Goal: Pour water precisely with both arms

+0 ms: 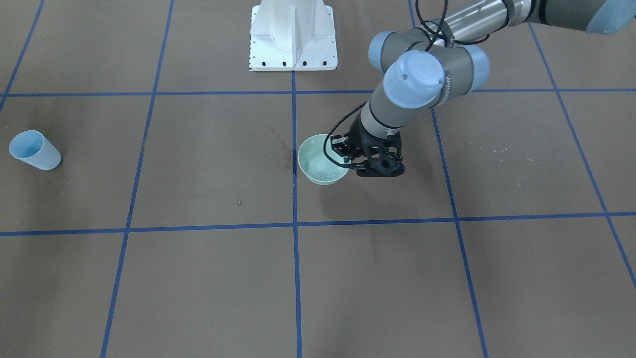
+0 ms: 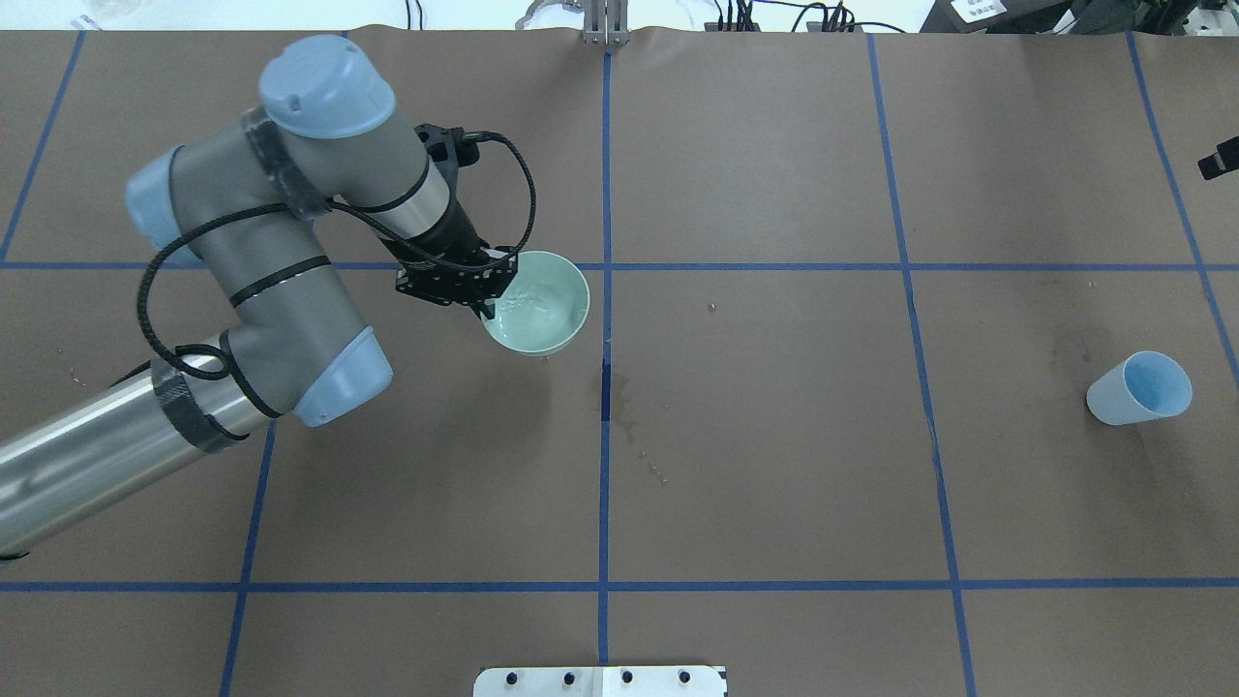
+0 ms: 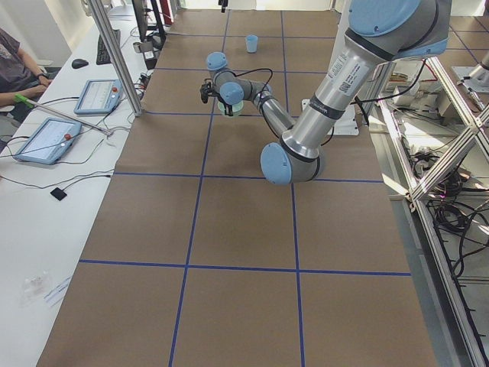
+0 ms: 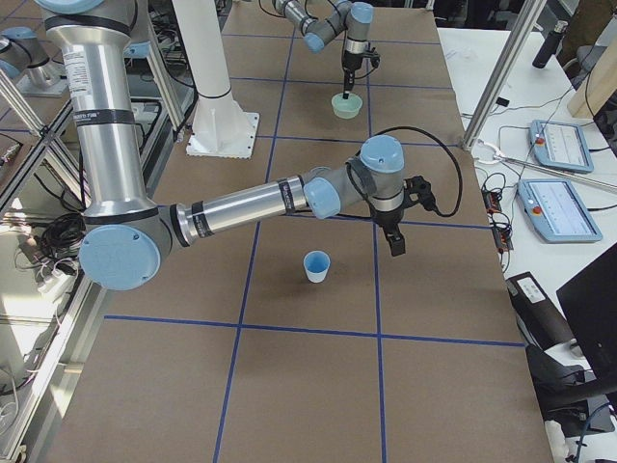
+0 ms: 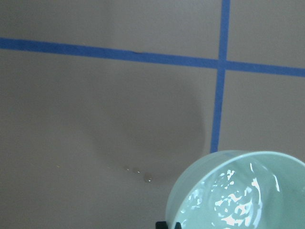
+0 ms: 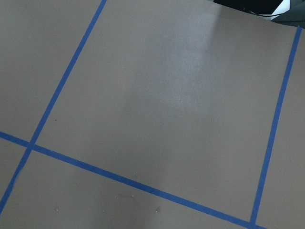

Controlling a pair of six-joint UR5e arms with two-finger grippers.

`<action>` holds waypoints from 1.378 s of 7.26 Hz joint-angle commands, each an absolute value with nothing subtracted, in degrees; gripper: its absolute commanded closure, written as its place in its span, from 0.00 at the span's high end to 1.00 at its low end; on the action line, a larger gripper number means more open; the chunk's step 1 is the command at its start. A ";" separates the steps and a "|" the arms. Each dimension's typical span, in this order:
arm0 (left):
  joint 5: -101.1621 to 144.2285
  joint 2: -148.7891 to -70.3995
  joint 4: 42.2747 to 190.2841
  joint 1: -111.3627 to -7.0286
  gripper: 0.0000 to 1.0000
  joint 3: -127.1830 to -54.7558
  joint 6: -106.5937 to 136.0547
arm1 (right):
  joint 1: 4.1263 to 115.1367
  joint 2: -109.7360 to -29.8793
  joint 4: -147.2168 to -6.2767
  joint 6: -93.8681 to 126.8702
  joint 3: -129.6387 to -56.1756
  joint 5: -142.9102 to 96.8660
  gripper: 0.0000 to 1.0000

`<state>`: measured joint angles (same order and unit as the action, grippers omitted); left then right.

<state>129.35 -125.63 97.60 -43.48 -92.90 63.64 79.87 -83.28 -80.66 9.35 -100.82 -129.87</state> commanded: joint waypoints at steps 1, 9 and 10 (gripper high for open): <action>130.25 -112.74 97.56 -50.24 0.00 -99.56 50.79 | 80.86 -83.93 -84.18 6.10 -100.99 -130.08 0.99; 133.06 -93.17 98.79 -62.22 0.00 -96.08 18.64 | 84.11 -84.55 -99.48 -10.20 -102.39 -130.87 0.99; 133.07 -93.25 98.96 -62.23 0.00 -94.15 18.63 | 84.11 -84.64 -99.49 -10.20 -102.39 -130.87 0.99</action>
